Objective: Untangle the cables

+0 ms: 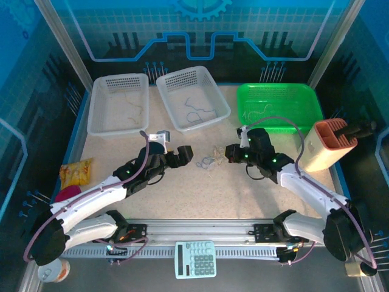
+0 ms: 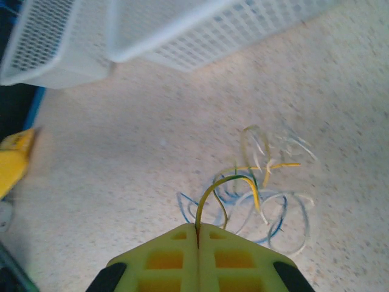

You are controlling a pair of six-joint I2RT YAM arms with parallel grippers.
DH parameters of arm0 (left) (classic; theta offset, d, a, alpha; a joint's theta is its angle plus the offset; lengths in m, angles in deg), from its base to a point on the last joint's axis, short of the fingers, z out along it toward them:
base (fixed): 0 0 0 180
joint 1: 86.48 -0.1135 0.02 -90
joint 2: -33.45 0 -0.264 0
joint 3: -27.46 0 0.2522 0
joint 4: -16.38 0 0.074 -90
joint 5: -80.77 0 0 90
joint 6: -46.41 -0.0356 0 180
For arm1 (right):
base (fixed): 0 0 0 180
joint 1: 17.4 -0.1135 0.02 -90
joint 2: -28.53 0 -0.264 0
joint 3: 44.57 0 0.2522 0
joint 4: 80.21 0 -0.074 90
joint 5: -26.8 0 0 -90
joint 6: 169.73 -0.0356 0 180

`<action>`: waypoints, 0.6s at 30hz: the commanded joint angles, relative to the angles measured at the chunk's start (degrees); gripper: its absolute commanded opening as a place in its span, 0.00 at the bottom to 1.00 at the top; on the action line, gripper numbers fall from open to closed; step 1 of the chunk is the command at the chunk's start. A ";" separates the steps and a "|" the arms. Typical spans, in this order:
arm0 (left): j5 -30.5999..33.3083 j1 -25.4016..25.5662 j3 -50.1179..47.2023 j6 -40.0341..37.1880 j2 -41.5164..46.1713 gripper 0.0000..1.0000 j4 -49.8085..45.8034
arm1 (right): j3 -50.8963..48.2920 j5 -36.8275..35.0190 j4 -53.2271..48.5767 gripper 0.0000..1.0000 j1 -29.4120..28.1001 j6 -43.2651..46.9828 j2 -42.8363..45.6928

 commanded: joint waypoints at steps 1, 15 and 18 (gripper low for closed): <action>-1.41 -0.24 1.71 1.36 0.81 0.99 2.09 | 1.48 5.06 3.16 0.00 -0.52 3.96 2.68; -3.05 -0.25 2.15 2.51 0.58 0.99 2.98 | 0.30 13.64 12.51 0.00 -0.24 6.95 4.95; -3.31 -0.29 2.32 2.60 0.25 0.99 2.99 | -0.38 15.29 14.74 0.00 -0.23 6.41 4.97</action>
